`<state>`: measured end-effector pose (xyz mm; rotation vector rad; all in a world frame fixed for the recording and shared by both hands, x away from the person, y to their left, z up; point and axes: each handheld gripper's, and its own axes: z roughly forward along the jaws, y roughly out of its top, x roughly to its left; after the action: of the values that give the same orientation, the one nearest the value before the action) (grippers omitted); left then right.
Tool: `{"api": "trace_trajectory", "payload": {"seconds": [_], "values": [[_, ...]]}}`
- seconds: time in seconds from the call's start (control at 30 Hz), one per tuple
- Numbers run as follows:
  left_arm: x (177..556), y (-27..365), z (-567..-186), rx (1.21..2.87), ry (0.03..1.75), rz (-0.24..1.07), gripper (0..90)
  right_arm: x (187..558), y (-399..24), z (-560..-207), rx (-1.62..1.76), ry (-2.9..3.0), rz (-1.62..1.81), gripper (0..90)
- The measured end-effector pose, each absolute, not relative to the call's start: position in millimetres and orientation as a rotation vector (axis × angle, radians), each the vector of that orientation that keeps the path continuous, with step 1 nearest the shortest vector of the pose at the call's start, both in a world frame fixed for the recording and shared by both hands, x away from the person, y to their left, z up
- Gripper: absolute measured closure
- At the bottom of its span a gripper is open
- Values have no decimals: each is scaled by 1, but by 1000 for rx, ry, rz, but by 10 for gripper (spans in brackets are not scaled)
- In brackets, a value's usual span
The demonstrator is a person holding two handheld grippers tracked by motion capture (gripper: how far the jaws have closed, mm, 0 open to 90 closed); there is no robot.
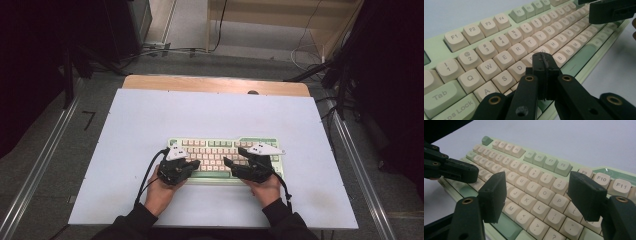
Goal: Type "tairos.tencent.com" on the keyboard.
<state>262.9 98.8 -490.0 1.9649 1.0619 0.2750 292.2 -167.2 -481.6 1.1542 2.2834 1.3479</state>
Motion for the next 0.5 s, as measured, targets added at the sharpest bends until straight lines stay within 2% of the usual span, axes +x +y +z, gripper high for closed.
{"api": "trace_trajectory", "payload": {"seconds": [0.5], "values": [[263,98,-492,1981,1070,272,900,291,-167,-482,1160,2286,1352,297]]}}
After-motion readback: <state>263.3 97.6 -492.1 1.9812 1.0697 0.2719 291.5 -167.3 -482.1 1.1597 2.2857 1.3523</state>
